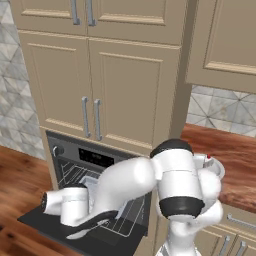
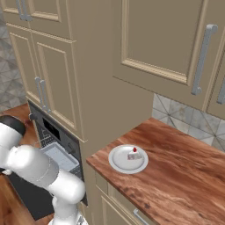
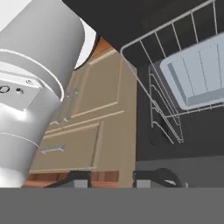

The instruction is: Take the baked cake out of the oven and place it on the plate for cooling. Then close the oven door.

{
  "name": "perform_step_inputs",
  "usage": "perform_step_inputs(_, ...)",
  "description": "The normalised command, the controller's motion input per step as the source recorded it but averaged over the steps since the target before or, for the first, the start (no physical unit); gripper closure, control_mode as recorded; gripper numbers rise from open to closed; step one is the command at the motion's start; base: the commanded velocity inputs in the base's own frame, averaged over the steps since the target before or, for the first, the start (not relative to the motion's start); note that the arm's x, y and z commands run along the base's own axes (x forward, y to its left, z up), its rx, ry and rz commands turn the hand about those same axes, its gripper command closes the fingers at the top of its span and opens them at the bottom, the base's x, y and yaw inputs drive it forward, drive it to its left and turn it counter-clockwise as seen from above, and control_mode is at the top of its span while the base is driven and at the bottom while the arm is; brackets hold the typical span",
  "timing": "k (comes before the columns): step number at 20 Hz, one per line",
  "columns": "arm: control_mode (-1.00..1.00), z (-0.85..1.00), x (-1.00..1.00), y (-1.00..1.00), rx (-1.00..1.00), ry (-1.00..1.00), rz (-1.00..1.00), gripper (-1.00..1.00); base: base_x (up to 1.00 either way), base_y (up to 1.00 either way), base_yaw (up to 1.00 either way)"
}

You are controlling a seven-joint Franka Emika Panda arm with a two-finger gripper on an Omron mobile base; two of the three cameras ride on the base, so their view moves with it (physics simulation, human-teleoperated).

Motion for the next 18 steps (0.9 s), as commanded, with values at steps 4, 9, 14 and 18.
perform_step_inputs(4, -1.0, -0.33, 0.0, 0.08, 0.0, 0.0, 0.14, 1.0, 0.0, 0.0, 0.0)
perform_step_inputs(9, -1.0, -0.25, 0.01, 0.2, 0.0, 0.03, 0.08, 1.0, 0.0, 0.0, 0.0)
perform_step_inputs(14, -1.0, -0.16, 0.1, 0.04, 0.01, 0.06, 0.05, 1.0, 0.0, 0.0, 0.0)
perform_step_inputs(18, -1.0, -0.22, 0.21, 0.0, 0.02, 0.18, 0.03, 1.0, 0.0, 0.0, 0.0)
